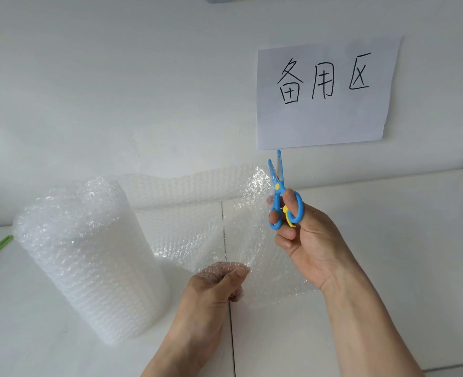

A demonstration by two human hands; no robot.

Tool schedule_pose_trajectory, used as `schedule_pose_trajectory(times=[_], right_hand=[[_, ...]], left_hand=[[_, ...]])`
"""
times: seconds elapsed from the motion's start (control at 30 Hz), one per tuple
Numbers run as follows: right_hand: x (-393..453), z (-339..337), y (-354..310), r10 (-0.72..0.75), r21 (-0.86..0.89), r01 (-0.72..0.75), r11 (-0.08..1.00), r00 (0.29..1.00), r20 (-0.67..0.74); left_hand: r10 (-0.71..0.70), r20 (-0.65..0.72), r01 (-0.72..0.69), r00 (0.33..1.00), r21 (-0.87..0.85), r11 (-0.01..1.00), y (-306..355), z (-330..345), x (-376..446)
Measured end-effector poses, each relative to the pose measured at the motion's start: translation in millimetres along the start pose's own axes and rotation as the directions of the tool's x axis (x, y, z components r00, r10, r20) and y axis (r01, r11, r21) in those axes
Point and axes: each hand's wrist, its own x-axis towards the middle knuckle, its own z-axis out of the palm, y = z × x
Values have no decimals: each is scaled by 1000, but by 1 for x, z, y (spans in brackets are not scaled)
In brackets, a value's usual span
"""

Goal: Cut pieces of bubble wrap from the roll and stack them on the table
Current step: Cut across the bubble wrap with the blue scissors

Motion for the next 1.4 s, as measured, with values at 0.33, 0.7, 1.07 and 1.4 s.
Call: schedule_pose_trajectory(times=[0.33, 0.7, 1.07, 1.4], right_hand=[[-2, 1, -1, -16, 11, 16, 1000, 1000, -13], [-2, 2, 0, -22, 7, 22, 1000, 999, -46], [-2, 2, 1, -13, 37, 14, 999, 999, -34], [-7, -4, -4, -18, 40, 20, 999, 998, -53]], left_hand=[[-8, 19, 8, 1000, 41, 999, -1, -5, -3], [-16, 32, 15, 999, 27, 1000, 0, -6, -4], [-38, 62, 37, 997, 12, 999, 0, -19, -8], [-37, 91, 34, 995, 38, 999, 3, -23, -9]])
